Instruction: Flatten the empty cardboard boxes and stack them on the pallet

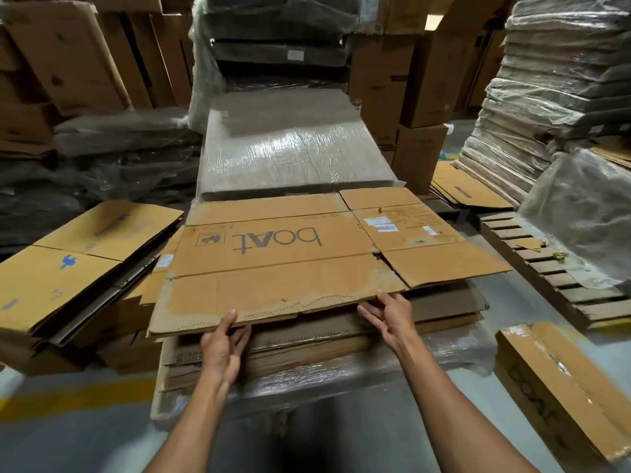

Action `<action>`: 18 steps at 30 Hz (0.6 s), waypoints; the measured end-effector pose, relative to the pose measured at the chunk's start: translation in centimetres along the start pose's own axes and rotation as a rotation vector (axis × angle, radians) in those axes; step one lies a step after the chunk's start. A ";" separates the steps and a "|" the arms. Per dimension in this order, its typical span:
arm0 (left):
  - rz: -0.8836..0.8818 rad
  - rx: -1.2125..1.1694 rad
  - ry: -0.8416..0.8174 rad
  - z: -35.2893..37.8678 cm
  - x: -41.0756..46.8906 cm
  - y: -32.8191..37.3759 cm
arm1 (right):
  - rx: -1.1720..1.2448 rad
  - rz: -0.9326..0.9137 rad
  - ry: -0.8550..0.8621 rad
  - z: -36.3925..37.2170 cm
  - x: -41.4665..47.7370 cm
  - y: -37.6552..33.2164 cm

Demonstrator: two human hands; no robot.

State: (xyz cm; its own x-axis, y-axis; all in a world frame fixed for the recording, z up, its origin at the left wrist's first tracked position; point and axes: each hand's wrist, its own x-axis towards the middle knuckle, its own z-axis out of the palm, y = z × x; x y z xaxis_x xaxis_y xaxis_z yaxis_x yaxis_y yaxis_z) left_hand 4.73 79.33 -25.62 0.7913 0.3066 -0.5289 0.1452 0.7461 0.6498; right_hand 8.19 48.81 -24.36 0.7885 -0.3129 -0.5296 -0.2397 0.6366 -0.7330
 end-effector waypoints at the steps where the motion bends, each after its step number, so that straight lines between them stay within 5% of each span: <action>1: -0.004 -0.005 0.018 -0.6 0.4 -0.1 | -0.027 0.015 0.002 -0.1 -0.1 0.6; 9: -0.119 -0.010 0.122 -0.4 1.7 -2.3 | -0.087 0.106 0.062 0.2 0.7 3.1; 18: -0.361 0.590 -0.117 4.4 -1.5 -9.3 | -0.356 0.187 0.031 -3.2 1.5 2.6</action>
State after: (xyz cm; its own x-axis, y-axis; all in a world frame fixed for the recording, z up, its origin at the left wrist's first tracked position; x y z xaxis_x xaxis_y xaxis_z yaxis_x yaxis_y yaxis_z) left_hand 4.84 69.32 -28.51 0.6867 0.0099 -0.7269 0.6831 0.3333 0.6499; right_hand 6.96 47.73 -28.45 0.6963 -0.2390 -0.6768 -0.5631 0.4028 -0.7216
